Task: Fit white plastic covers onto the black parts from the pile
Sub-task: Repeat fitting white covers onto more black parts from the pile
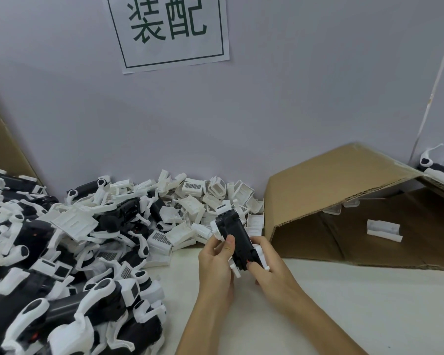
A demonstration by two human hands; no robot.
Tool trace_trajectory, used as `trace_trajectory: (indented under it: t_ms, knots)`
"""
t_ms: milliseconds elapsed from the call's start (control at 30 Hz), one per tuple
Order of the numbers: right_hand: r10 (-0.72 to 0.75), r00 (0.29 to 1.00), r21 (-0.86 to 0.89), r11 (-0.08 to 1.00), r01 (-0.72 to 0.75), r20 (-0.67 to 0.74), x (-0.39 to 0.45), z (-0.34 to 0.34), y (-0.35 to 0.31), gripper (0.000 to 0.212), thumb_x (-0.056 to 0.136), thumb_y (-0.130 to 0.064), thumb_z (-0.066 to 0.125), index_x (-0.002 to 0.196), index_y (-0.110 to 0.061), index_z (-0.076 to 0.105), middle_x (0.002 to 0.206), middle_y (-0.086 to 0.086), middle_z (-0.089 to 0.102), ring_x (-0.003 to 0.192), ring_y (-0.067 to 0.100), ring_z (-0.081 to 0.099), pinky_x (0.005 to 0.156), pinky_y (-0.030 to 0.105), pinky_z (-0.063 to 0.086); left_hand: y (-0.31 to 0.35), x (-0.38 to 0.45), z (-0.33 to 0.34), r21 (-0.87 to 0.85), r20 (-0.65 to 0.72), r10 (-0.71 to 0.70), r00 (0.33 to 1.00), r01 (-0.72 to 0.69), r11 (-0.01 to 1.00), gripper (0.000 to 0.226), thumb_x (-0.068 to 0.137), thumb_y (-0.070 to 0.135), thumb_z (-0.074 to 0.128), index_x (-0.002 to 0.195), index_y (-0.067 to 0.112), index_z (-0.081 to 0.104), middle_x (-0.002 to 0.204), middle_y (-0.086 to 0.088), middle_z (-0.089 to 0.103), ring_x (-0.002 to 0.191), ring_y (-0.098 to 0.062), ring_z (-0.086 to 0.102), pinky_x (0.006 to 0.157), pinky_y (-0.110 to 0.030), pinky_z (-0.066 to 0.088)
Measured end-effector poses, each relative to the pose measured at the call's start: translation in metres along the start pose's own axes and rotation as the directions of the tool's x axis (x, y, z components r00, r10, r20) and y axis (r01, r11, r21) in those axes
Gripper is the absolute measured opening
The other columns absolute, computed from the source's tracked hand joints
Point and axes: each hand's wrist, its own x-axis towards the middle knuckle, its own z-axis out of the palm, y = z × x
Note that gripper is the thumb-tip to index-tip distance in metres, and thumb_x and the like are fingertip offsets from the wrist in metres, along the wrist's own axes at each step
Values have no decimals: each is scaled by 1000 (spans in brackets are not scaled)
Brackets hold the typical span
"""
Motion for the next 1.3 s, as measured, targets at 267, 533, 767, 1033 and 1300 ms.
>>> trace_trajectory:
  t_ms: [267, 533, 767, 1033, 1300]
  knots:
    - [-322, 901, -200, 941, 272, -292, -1, 3, 2, 51, 91, 2, 63, 120, -39, 53, 111, -17, 60, 104, 2, 59, 80, 11, 48, 7, 7, -12, 188, 78, -9, 997, -6, 982, 22, 98, 19, 59, 102, 6, 76, 100, -13, 77, 104, -30, 71, 87, -36, 53]
    - [-595, 801, -646, 587, 488, 65, -9, 10, 1, 49, 87, -17, 70, 133, -26, 56, 118, -11, 49, 96, 2, 56, 80, 10, 47, 17, 3, -18, 193, 6, -136, 991, 132, 972, 36, 97, 34, 59, 87, 1, 70, 73, -15, 74, 88, -35, 71, 71, -35, 54]
    - [-414, 904, -673, 699, 244, -103, -3, 9, 3, 35, 93, -6, 51, 124, -17, 62, 117, -11, 50, 106, 3, 52, 86, 13, 42, 25, 6, -21, 107, -197, -54, 979, 76, 991, 20, 96, 13, 50, 98, 7, 69, 84, -11, 75, 77, -28, 68, 67, -39, 57]
    - [-142, 988, -782, 622, 42, -59, 31, 21, -4, 46, 89, -4, 45, 134, -16, 47, 149, 7, 21, 139, 24, 29, 104, 26, 38, 31, 4, -19, 28, -198, -84, 977, 91, 995, 22, 97, 16, 48, 93, 7, 68, 75, -11, 73, 60, -23, 64, 44, -26, 47]
    - [-278, 947, -920, 389, -42, -161, 31, 42, -2, 28, 79, -8, 67, 105, -18, 65, 101, 0, 65, 98, 26, 61, 79, 36, 44, 28, 4, -18, 50, -186, -67, 980, 78, 996, 22, 97, 17, 48, 97, 7, 68, 82, -13, 75, 71, -27, 64, 50, -27, 48]
